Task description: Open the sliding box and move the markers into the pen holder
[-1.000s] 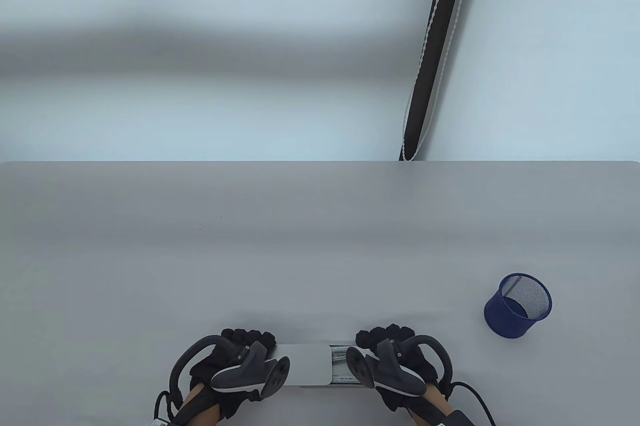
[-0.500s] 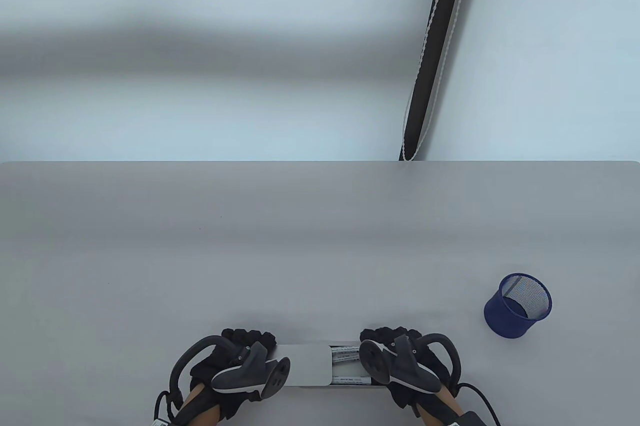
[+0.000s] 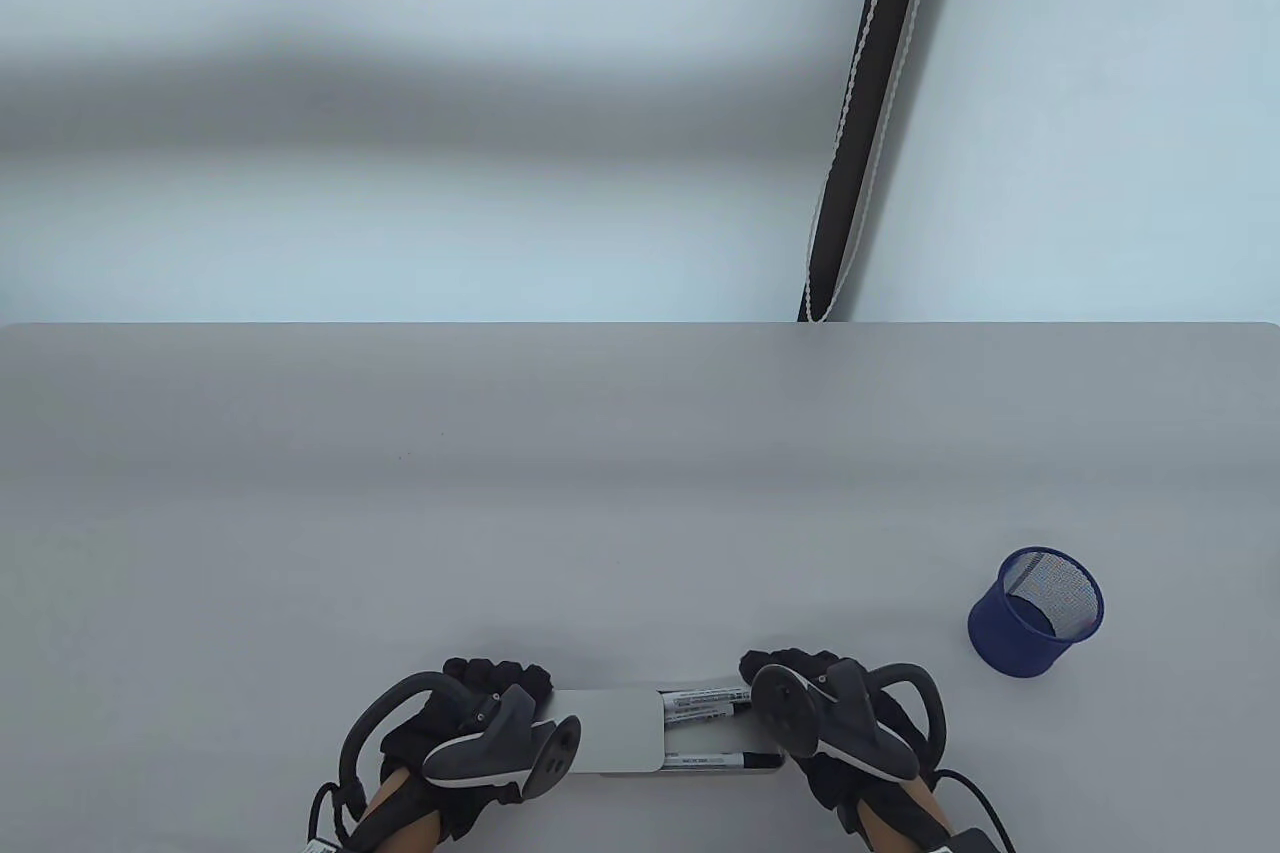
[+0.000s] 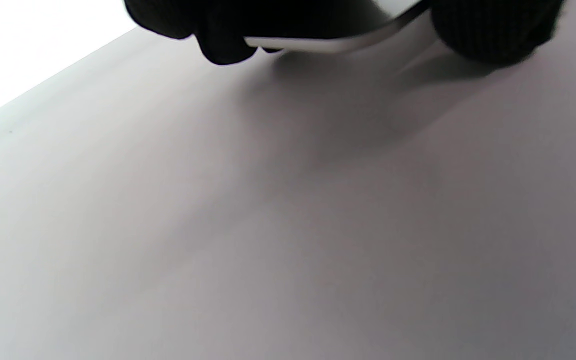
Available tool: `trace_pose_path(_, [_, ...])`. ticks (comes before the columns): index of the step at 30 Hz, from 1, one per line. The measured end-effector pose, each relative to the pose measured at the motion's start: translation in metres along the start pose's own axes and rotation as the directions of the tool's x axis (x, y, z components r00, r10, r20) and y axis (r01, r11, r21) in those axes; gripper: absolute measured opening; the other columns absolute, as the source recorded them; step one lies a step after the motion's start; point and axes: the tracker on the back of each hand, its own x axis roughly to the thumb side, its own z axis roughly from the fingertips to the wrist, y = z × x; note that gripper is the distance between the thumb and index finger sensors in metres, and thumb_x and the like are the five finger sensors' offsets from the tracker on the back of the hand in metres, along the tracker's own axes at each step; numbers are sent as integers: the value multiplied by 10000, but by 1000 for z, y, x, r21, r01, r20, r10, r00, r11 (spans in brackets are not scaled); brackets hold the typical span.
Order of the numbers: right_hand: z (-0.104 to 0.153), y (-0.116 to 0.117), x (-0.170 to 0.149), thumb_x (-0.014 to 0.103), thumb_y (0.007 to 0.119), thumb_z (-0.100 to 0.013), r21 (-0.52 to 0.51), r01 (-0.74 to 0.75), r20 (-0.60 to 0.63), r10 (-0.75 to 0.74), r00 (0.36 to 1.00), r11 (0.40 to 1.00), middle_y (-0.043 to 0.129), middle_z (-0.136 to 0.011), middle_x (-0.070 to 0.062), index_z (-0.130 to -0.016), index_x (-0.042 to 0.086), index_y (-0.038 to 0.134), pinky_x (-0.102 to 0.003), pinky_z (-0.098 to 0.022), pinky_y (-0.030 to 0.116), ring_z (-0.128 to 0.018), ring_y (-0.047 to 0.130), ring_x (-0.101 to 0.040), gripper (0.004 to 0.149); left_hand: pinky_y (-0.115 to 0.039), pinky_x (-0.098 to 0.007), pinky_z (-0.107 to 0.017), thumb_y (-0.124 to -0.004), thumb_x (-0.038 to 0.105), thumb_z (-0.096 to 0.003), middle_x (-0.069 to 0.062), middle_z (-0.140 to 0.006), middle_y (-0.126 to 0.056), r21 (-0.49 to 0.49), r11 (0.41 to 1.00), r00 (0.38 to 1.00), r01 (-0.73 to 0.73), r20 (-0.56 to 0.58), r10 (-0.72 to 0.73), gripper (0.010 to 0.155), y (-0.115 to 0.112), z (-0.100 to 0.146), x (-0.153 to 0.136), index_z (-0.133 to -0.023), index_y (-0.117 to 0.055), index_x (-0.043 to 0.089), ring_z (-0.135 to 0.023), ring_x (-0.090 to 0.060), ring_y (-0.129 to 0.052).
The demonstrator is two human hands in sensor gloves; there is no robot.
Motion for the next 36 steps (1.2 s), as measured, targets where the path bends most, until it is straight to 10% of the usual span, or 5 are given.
trace_pose_path(18, [7, -33, -32, 366, 841, -355, -11, 279, -5, -279, 960, 960, 954, -753, 40, -793, 343, 844, -335, -503, 870, -580, 1025, -129, 439, -649, -414, -811, -607, 704, -398, 5, -1154, -530, 2, 1000, 1000, 0, -1, 0, 855, -1, 0, 0, -1080, -312, 280, -1046, -215, -680])
trace_pose_path(36, [29, -66, -67, 419, 828, -351, -404, 385, -80, -451, 889, 830, 923, -716, 25, -804, 321, 797, -355, -503, 828, -538, 979, -134, 465, -649, -415, -811, -606, 704, -397, 6, -1154, -532, 1, 1000, 1000, 0, -1, 0, 856, 0, 0, 0, -1080, -311, 280, -1045, -212, -682])
